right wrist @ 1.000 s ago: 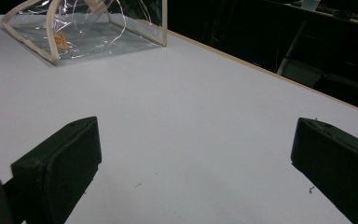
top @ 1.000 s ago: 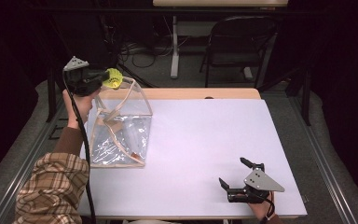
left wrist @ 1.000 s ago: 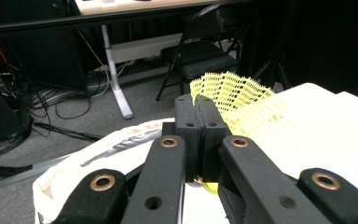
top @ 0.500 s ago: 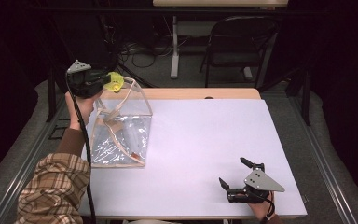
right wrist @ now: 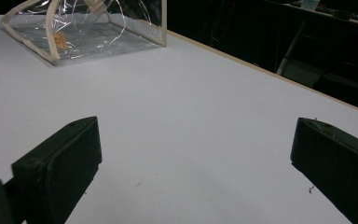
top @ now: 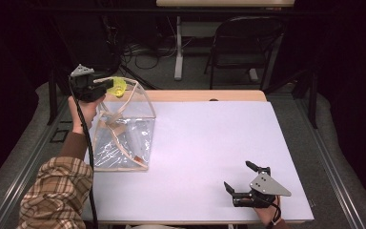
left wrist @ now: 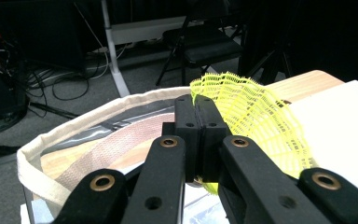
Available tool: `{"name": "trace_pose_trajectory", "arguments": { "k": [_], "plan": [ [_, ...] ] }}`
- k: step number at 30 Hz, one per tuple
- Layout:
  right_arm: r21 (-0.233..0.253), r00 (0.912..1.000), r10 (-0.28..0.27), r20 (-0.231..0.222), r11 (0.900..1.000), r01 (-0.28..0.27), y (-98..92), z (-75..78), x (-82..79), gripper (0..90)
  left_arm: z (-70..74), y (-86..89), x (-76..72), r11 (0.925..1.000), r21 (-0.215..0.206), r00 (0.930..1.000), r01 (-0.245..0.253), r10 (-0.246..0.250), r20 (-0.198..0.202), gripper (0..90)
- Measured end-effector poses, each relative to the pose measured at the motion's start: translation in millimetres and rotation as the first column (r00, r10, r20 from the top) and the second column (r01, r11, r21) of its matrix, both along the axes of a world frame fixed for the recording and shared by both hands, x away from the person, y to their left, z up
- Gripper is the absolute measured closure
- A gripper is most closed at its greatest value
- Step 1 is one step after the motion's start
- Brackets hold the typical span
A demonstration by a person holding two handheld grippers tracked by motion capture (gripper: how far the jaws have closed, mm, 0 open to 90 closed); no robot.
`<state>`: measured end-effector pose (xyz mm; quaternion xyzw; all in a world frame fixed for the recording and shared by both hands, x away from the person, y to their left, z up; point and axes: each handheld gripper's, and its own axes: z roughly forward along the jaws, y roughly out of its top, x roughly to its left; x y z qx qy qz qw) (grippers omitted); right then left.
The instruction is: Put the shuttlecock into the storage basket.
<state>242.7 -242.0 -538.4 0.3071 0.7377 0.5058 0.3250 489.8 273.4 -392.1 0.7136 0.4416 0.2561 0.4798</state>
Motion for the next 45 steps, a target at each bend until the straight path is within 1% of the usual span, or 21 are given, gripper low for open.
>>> {"name": "trace_pose_trajectory", "arguments": {
  "k": [7,8,15,26,40,42,45],
  "plan": [
    [0.001,1.0000,-0.001,0.000,1.000,0.001,0.1,0.0,-0.1,1.2,-5.7,0.9,2.8,1.0000,0.002,0.9998,-0.007,0.008,-0.016,89.9],
    [0.002,1.0000,-0.001,0.002,1.000,0.001,0.1,-0.1,0.0,1.2,-7.3,1.0,3.9,0.9999,-0.003,0.9997,-0.010,0.010,-0.023,89.8],
    [0.001,1.0000,-0.001,0.001,1.000,0.001,0.2,0.0,0.0,1.2,-12.7,0.4,6.3,0.9999,0.009,0.9993,-0.011,0.011,-0.035,89.8],
    [-0.001,1.0000,-0.001,-0.001,1.000,0.001,0.2,-0.1,0.1,1.2,-19.7,1.1,9.9,0.9997,0.012,0.9981,-0.019,0.020,-0.058,89.8],
    [-0.001,1.0000,-0.001,0.000,1.000,0.001,0.2,-0.1,0.2,1.3,-25.3,-2.8,14.8,0.9993,0.032,0.9969,-0.021,0.024,-0.075,89.7],
    [-0.001,1.0000,0.000,-0.001,1.000,0.000,0.1,-0.1,0.1,1.2,-27.0,-3.1,15.9,0.9989,0.041,0.9965,-0.023,0.026,-0.080,89.7],
    [-0.001,1.0000,0.000,0.000,1.000,0.000,0.1,-0.1,0.1,1.2,-28.5,-3.3,16.8,0.9988,0.043,0.9958,-0.024,0.027,-0.087,89.7]
  ]
}}
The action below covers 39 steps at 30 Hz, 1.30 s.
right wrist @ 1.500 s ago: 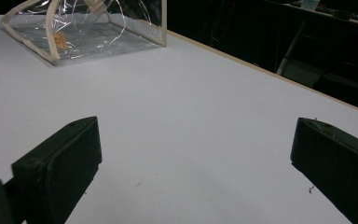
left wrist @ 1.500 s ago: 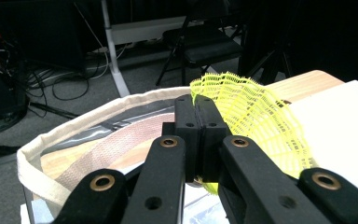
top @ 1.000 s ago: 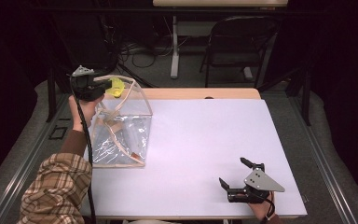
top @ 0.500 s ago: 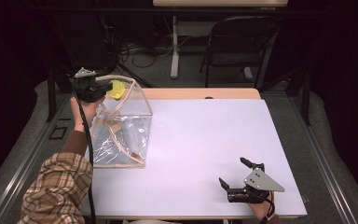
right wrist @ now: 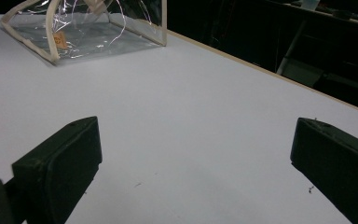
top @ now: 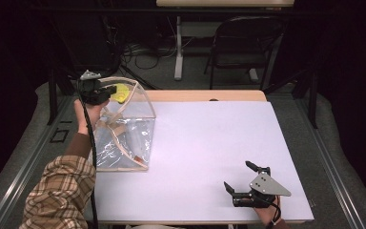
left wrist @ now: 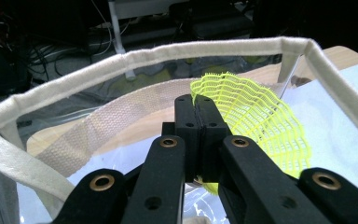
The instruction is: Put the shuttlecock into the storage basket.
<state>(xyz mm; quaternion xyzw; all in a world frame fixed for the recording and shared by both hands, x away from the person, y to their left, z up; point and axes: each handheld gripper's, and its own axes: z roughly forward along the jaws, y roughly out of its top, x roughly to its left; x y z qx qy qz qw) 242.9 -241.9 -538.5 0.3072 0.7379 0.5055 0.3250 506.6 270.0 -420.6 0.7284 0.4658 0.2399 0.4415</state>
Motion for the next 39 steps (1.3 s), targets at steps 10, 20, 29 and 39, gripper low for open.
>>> {"name": "trace_pose_trajectory", "arguments": {
  "k": [10,20,29,39],
  "plan": [
    [0.000,1.0000,0.000,-0.001,1.000,0.000,0.1,0.0,0.0,1.3,-7.2,1.2,4.0,0.9999,0.003,0.9996,-0.015,0.015,-0.025,89.5],
    [0.000,1.0000,0.001,-0.003,1.000,-0.001,0.1,-0.2,0.1,1.3,-11.0,1.4,6.3,0.9996,0.008,0.9990,-0.025,0.026,-0.037,89.2],
    [0.000,1.0000,0.001,-0.002,1.000,-0.001,-0.1,-0.1,0.1,1.4,-15.2,1.3,8.2,0.9992,0.016,0.9982,-0.036,0.036,-0.047,89.1],
    [0.000,1.0000,0.001,-0.002,1.000,-0.001,0.0,-0.1,0.2,1.4,-19.8,0.9,10.2,0.9989,0.018,0.9972,-0.042,0.043,-0.061,88.9]
  ]
}}
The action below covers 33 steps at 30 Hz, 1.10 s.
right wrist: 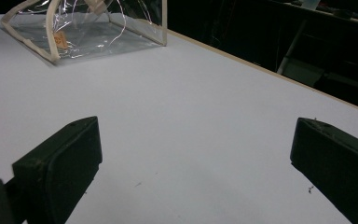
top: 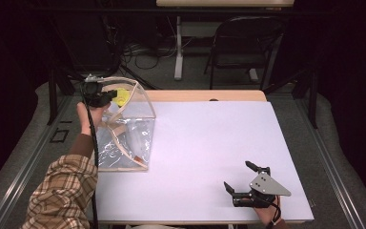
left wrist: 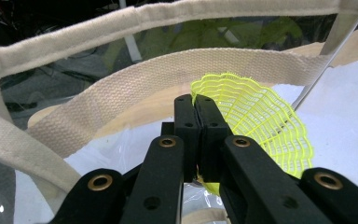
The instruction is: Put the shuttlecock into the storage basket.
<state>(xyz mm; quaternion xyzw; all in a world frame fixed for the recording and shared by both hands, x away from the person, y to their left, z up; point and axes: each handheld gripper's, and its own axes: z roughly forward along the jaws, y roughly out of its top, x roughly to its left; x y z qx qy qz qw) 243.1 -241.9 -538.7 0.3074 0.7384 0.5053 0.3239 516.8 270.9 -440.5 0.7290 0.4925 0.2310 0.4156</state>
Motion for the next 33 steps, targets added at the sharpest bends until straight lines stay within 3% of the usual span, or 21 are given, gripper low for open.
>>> {"name": "trace_pose_trajectory", "arguments": {
  "k": [5,9,11,23,27,33],
  "plan": [
    [0.000,1.0000,0.000,0.000,1.000,0.000,-0.1,0.0,0.0,1.4,-2.3,0.2,1.2,1.0000,0.002,1.0000,-0.005,0.005,-0.008,88.1],
    [0.000,1.0000,0.000,0.000,1.000,0.000,-0.1,0.0,0.0,1.4,-2.8,1.6,0.8,0.9999,-0.013,0.9999,-0.011,0.011,-0.005,74.2],
    [0.000,1.0000,0.001,0.000,1.000,-0.001,-0.3,0.1,-0.1,1.4,1.3,4.3,-1.9,0.9995,-0.027,0.9997,-0.017,0.017,0.016,65.4],
    [0.000,1.0000,0.001,-0.004,1.000,-0.001,0.0,-0.3,0.2,1.3,26.3,5.1,-20.0,0.9999,-0.009,0.9960,-0.007,0.008,0.089,30.8],
    [0.001,1.0000,0.001,-0.005,1.000,-0.001,-0.3,-0.5,0.3,1.4,35.0,1.2,-26.7,0.9999,0.002,0.9931,0.015,-0.015,0.116,22.2],
    [0.005,1.0000,0.000,-0.006,1.000,0.000,-1.0,-0.8,0.4,1.4,42.9,-6.7,-32.8,0.9990,0.016,0.9898,0.042,-0.044,0.135,16.9]
  ]
}}
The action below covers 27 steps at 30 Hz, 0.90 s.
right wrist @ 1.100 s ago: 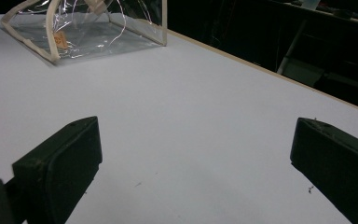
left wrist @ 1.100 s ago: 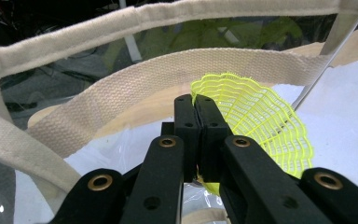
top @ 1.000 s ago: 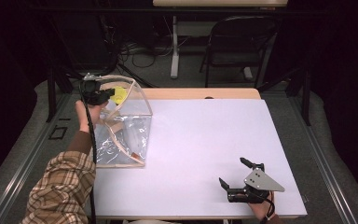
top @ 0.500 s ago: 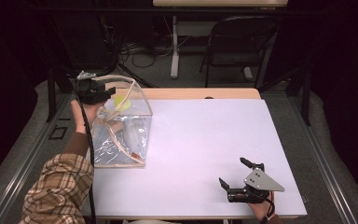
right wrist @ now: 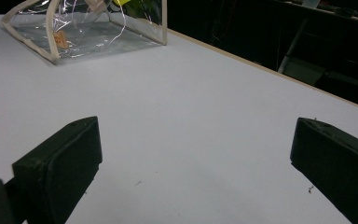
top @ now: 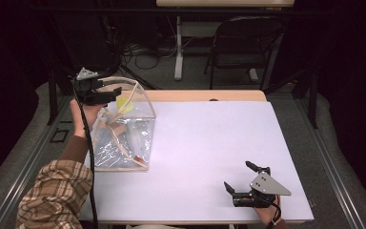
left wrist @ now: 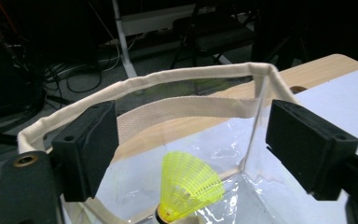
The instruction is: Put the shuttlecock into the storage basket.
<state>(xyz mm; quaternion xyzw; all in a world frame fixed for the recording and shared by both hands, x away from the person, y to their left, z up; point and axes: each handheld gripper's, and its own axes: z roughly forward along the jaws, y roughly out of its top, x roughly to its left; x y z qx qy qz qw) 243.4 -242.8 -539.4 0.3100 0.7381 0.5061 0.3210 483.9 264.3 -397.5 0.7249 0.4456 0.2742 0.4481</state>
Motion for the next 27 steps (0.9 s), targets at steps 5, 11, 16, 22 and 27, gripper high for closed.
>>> {"name": "trace_pose_trajectory", "arguments": {
  "k": [5,11,16,22,27],
  "plan": [
    [0.005,1.0000,-0.001,-0.001,1.000,0.001,-0.5,-0.5,0.7,1.4,6.4,-4.6,-5.8,0.9998,0.003,0.9997,0.020,-0.020,0.014,15.0],
    [0.005,1.0000,0.000,-0.002,1.000,0.000,-0.7,-0.7,0.9,1.4,15.4,-12.0,-14.5,0.9989,0.006,0.9982,0.047,-0.047,0.037,10.2],
    [0.004,1.0000,0.001,-0.001,1.000,-0.001,-0.6,-0.6,0.7,1.4,19.4,-17.8,-20.3,0.9975,-0.002,0.9965,0.071,-0.071,0.044,6.1],
    [0.001,1.0000,0.004,-0.004,1.000,-0.004,0.2,-0.5,0.9,1.4,21.3,-25.0,-25.5,0.9946,-0.029,0.9940,0.099,-0.098,0.048,0.3],
    [-0.002,1.0000,0.005,-0.003,1.000,-0.005,0.8,-0.4,0.6,1.4,22.5,-34.2,-31.8,0.9910,-0.038,0.9902,0.128,-0.126,0.060,0.2]
  ]
}}
